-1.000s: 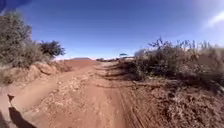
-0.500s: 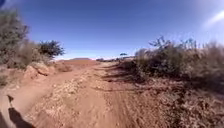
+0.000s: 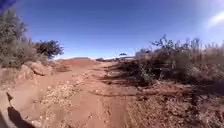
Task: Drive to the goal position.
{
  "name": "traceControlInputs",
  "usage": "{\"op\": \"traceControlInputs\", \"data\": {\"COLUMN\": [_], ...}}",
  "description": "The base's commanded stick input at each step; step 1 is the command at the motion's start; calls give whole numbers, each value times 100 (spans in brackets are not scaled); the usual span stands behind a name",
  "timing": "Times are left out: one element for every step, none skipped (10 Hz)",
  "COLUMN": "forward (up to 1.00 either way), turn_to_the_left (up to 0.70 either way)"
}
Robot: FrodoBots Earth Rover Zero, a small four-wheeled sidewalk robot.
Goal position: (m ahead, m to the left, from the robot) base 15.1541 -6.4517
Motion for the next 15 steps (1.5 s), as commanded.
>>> {"op": "traceControlInputs", "data": {"forward": [50, 50, 50, 50, 50, 50, 50, 50, 50, 50, 50, 50, 50, 50, 50], "turn_to_the_left": [0, 0, 0, 0, 0, 0, 0, 0, 0, 0, 0, 0, 0, 0, 0]}}
